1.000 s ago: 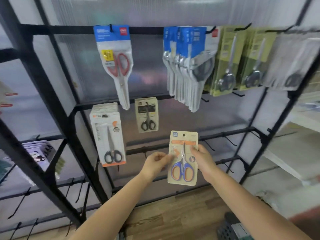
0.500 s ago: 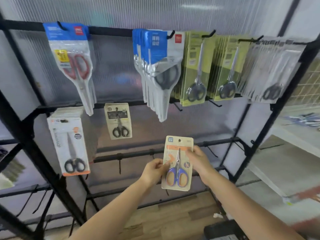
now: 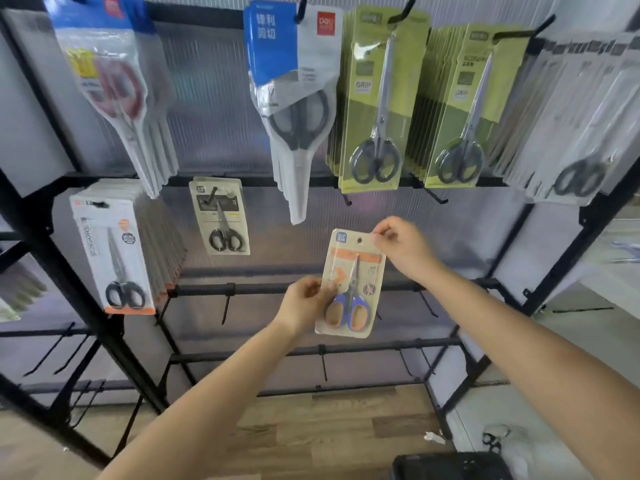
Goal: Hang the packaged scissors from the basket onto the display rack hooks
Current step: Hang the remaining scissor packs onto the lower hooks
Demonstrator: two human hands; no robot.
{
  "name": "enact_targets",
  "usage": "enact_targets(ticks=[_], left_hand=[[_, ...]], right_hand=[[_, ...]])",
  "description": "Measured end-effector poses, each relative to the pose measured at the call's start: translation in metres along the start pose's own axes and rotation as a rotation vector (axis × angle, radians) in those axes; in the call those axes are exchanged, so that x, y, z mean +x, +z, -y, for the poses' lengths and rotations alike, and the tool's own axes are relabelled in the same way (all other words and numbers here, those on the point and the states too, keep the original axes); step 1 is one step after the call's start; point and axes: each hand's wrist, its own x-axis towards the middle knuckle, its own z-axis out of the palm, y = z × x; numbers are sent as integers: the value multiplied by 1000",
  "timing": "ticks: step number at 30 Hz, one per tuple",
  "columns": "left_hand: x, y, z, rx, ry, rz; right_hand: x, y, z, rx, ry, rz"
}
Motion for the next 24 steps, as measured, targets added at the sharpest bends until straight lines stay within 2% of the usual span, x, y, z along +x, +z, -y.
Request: enact_targets(ticks=[6,16,24], left_hand=[[17,5,-12,-27,60,-102],[43,15,-18,-27,55,-247],[53,17,-17,-20,54,-285]], right_hand=[[26,-4,11,22,-127,-81],[52,0,8,113,-134,-127],[60,7,6,163,-165,-127]])
